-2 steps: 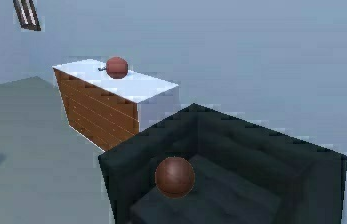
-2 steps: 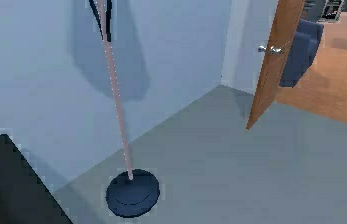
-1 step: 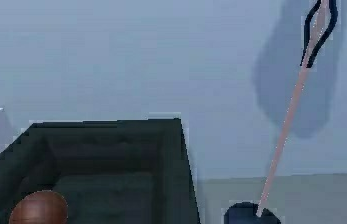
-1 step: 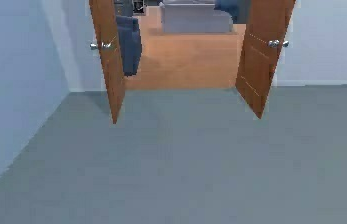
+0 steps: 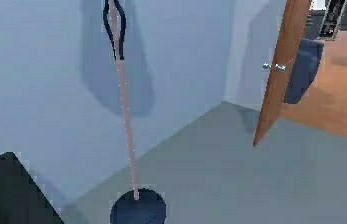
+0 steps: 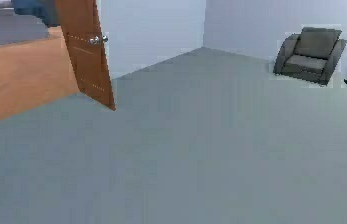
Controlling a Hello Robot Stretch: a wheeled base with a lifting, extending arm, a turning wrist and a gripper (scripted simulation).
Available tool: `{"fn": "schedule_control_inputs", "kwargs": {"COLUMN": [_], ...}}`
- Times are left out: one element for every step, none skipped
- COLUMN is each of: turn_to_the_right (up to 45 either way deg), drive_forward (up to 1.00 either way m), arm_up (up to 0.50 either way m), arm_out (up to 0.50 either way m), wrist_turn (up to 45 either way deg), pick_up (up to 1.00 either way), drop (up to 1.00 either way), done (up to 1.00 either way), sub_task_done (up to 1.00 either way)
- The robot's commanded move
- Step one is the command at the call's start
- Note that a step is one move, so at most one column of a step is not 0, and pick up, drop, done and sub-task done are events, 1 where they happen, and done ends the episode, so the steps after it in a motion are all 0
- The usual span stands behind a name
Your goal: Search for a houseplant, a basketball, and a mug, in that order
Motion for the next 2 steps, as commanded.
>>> {"fn": "schedule_control_inputs", "kwargs": {"turn_to_the_right": [45.0,9.0], "drive_forward": [0.0,0.0], "arm_up": [0.0,0.0], "arm_out": [0.0,0.0], "wrist_turn": [0.0,0.0], "pick_up": [0.0,0.0], "drop": [0.0,0.0], "done": [0.0,0.0], "sub_task_done": [0.0,0.0]}}
